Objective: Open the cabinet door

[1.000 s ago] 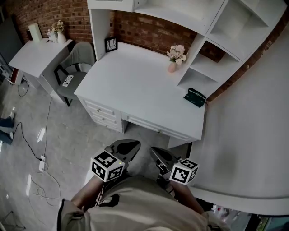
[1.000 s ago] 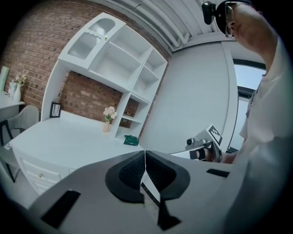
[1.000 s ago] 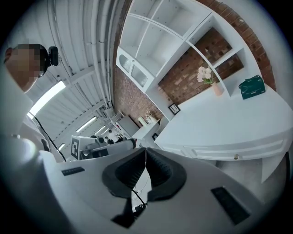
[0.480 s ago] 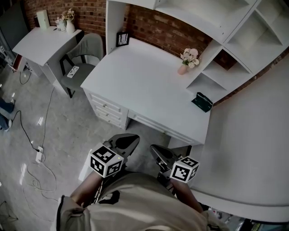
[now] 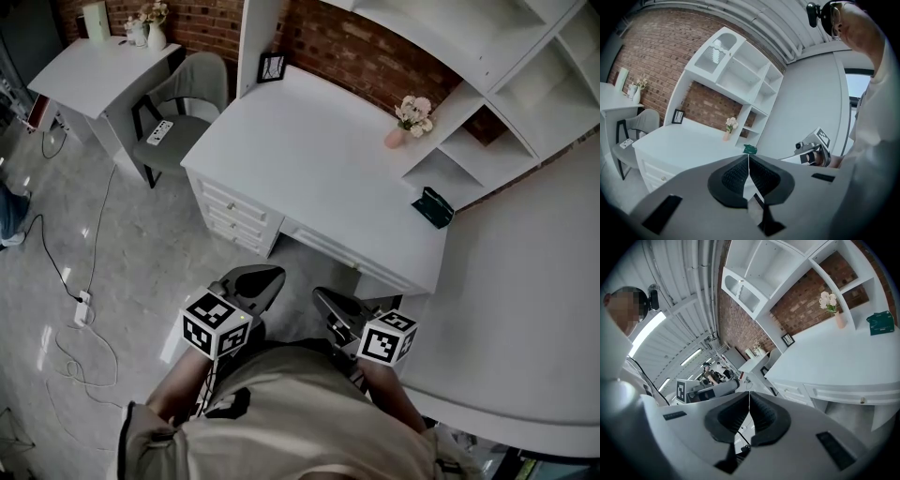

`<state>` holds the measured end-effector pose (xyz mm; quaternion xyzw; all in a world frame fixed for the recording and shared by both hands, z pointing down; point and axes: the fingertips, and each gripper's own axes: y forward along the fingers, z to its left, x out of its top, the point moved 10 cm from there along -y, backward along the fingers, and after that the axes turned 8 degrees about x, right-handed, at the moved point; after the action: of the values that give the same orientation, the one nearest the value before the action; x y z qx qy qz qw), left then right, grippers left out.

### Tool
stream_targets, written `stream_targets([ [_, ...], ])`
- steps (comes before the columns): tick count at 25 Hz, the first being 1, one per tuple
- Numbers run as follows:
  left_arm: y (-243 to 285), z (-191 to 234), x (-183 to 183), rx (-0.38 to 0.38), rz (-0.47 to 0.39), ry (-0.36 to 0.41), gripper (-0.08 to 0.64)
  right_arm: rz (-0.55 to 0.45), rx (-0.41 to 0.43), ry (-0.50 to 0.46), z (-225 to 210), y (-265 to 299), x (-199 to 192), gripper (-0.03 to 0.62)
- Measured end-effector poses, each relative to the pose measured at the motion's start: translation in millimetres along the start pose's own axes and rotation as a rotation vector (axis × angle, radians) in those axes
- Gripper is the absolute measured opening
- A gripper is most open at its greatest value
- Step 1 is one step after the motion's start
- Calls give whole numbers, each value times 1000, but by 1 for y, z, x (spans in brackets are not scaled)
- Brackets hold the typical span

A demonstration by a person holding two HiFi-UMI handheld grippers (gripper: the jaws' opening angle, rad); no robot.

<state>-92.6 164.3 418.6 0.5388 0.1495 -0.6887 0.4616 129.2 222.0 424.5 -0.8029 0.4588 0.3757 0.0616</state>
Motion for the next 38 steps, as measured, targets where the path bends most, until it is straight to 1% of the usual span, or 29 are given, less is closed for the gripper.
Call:
stream_targets([
  [8,-18,12,-6,30,-3,-15,20,40,15,18,3,19,-4,28],
  [13,-16,15,-7,42,9,-16,20,49,37,36,-4,28,2,28],
  [19,-5,15,2,53,16,7,20,88,75,40,-16,39,10,28],
  [25,20,11,10,57,41,-10,20,74,92,82,-40,34,24,28],
  [30,51,5,22,69,68,32,20,49,122,106,-64,30,45,28],
  [38,106,-1,57,83,68,79,20,28,156,86,-105,20,92,28],
])
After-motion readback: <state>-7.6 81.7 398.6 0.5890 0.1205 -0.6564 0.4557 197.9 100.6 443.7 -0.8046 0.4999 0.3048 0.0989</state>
